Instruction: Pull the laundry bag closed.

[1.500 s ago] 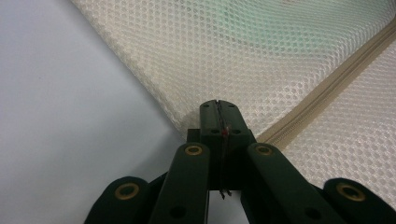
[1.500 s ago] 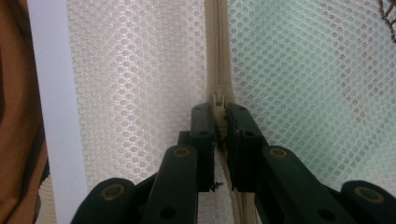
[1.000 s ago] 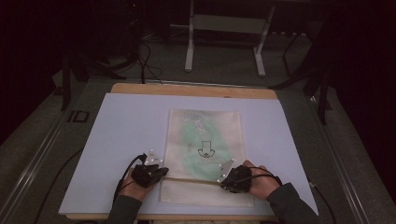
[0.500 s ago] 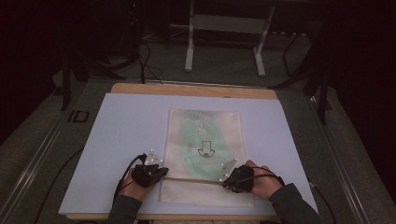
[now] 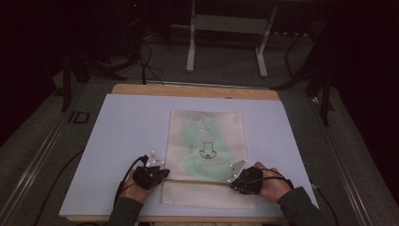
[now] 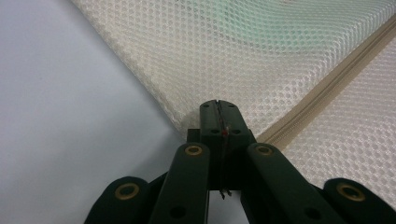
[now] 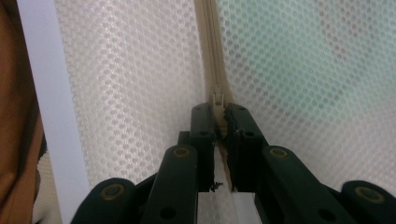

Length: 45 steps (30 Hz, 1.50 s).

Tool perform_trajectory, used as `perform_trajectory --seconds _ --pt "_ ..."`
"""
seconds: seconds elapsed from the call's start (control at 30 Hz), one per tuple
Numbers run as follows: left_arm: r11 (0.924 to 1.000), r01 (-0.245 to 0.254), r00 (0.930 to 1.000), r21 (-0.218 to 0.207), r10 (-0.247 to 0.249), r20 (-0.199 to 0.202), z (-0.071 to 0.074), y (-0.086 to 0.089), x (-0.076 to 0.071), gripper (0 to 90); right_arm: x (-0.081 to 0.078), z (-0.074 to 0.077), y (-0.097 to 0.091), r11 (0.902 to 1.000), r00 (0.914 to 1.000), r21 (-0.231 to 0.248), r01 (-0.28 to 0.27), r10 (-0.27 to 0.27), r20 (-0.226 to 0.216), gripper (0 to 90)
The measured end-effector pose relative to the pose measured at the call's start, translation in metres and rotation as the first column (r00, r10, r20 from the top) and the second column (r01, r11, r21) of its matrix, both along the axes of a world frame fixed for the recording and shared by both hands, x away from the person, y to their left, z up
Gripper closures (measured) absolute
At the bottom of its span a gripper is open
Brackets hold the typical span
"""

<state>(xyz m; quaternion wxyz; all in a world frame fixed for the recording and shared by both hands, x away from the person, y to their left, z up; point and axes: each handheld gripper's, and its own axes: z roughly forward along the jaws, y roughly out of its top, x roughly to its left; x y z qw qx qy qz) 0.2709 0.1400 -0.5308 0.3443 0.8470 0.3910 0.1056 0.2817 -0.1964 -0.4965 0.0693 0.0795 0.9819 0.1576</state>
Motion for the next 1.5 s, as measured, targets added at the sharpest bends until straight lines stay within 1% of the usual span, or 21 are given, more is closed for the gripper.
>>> perform_trajectory --seconds 0.07,0.33,0.43,0.7,0.73,0.8,0.83,0.93,1.1,1.33,1.47,1.5 --pt "1.0 0.0 1.0 0.0 0.0 0.001 0.0 0.0 0.0 89.6 0.0 0.001 -0.003 0.9999 0.9999 0.001 0.01 -0.01 -0.002 82.4" --pt "1.0 -0.001 1.0 -0.001 0.001 -0.001 0.0 0.0 0.0 89.5 0.0 0.001 -0.004 1.0 1.0 -0.004 0.004 -0.004 -0.001 82.5" --pt "1.0 0.001 1.0 -0.002 -0.001 -0.002 0.0 0.0 0.0 89.6 0.0 0.001 -0.005 0.9998 1.0 -0.016 0.008 -0.008 0.0 82.5" --pt "1.0 0.0 1.0 -0.002 0.0 -0.001 0.0 0.0 0.0 89.6 0.0 0.001 -0.015 0.9996 0.9997 -0.011 0.025 -0.025 -0.009 82.5" --pt "1.0 0.001 1.0 -0.002 -0.001 -0.001 0.0 0.0 0.0 89.6 0.0 0.001 -0.016 0.9994 0.9996 -0.019 0.028 -0.028 -0.007 82.5" --pt "1.0 0.001 1.0 -0.005 -0.001 -0.002 0.0 0.001 0.0 89.6 0.0 0.001 -0.018 0.9995 0.9995 -0.004 0.031 -0.031 -0.004 82.5" --pt "1.0 0.0 1.0 -0.005 0.0 -0.002 0.0 0.001 0.0 89.6 0.0 0.0 -0.019 0.9992 0.9993 -0.013 0.037 -0.037 -0.004 82.4" --pt "1.0 0.0 1.0 -0.003 0.0 -0.001 0.0 0.001 0.0 89.5 0.0 -0.001 -0.024 0.9985 0.9986 -0.019 0.051 -0.051 -0.011 82.5" --pt "1.0 0.0 1.0 -0.003 0.0 -0.001 0.0 0.001 0.0 89.5 -0.001 0.0 -0.032 0.9976 0.9978 -0.023 0.066 -0.066 -0.005 82.4" --pt "1.0 -0.002 1.0 -0.002 0.002 0.001 0.0 0.0 0.0 89.5 0.0 0.002 -0.041 0.9963 0.9966 -0.029 0.08 -0.081 -0.016 82.4" --pt "1.0 -0.004 1.0 -0.002 0.004 0.001 0.0 0.0 -0.001 89.5 0.001 0.004 -0.045 0.9957 0.9962 -0.036 0.085 -0.086 -0.012 82.4" --pt "1.0 -0.004 1.0 0.0 0.004 0.002 0.0 0.0 -0.001 89.5 0.001 0.004 -0.046 0.9954 0.9957 -0.031 0.091 -0.091 -0.016 82.4"
